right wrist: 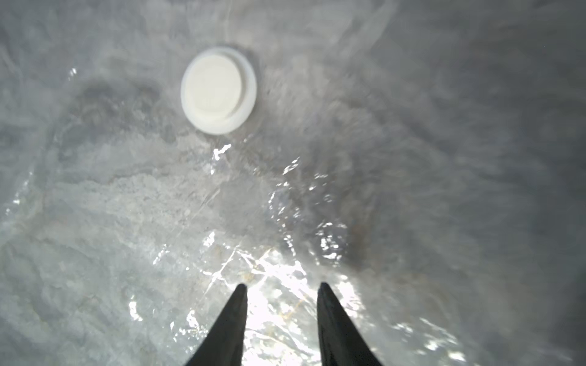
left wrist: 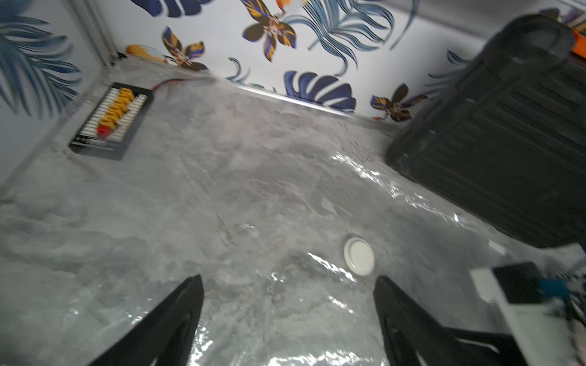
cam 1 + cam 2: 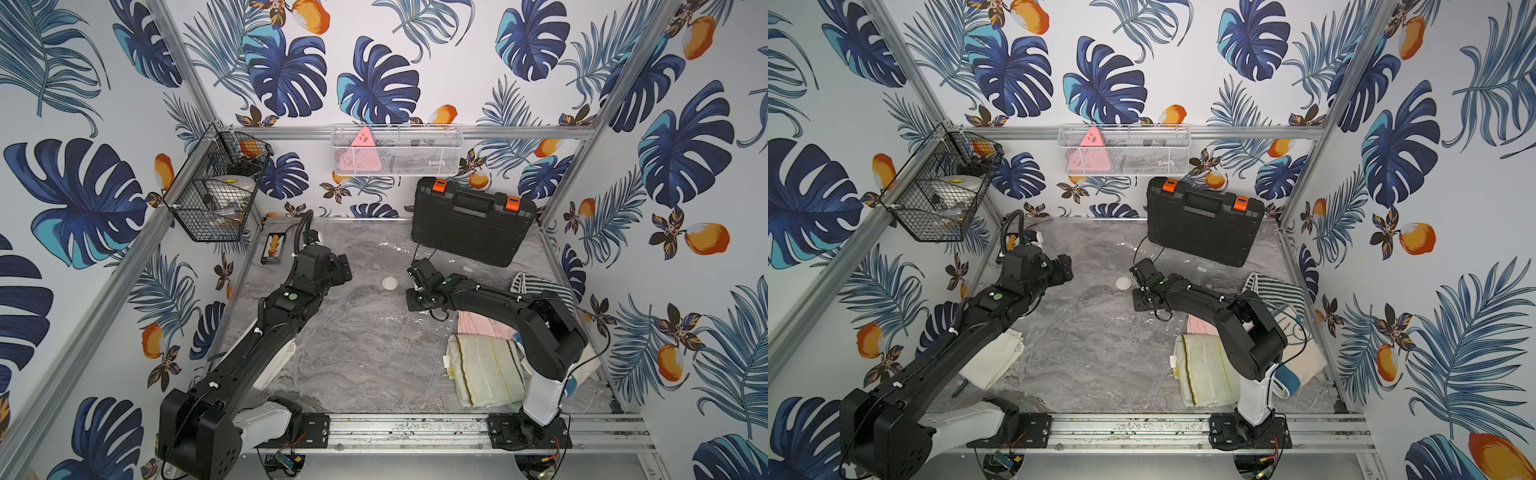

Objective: Place the folded towel into the vacuum bag
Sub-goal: Adjust the vacuum bag at the center of the board.

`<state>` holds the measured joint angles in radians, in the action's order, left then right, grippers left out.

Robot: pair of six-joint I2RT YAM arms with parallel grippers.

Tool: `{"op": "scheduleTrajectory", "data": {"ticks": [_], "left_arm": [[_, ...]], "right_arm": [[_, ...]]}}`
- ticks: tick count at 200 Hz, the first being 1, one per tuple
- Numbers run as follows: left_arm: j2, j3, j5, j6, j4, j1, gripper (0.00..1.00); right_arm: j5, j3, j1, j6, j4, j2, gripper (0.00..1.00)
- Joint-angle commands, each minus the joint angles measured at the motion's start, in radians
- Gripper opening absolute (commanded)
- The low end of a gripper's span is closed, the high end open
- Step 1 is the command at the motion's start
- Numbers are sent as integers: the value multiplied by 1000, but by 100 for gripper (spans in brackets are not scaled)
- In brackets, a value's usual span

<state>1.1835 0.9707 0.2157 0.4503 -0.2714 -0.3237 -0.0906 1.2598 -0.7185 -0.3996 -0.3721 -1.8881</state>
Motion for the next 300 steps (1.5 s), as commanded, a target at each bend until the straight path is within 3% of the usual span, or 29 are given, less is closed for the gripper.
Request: {"op": "scheduleTrajectory", "data": {"ticks": [1, 61, 121, 156, 177, 193, 205, 227, 246, 271, 300], "left_arm": [[-27, -36, -97, 51, -60, -60, 89], [-65, -109, -168, 94, -71, -99, 93], [-79, -133, -133, 123, -115, -99, 94], [-85, -151, -131, 156, -130, -98, 93], [-88, -125, -124, 141, -178, -98, 92], [-83, -127, -150, 146, -191, -100, 88], [-81, -151, -173, 174, -168, -127, 85], [-68, -186, -160, 241, -125, -217, 85], [-55, -204, -185, 279, -91, -260, 85], [-45, -228, -186, 309, -78, -301, 85], [-54, -262, -211, 342, -86, -302, 86]], "right_arm": [[47, 16, -13, -69, -19, -41, 39], [52, -32, -79, -216, -8, -105, 39], [0, -147, -266, -460, 32, -25, 37], [190, -131, -291, -419, 78, 33, 38], [237, -144, -204, -313, 37, 171, 40], [307, -139, -45, -242, -34, 257, 44], [267, -83, 66, -150, -127, 282, 51], [41, 50, 227, -33, -344, 236, 65], [-84, 52, 316, -17, -354, 222, 76], [-29, 47, 429, -12, -287, 161, 83], [12, 107, 475, 5, -274, 25, 88]]}}
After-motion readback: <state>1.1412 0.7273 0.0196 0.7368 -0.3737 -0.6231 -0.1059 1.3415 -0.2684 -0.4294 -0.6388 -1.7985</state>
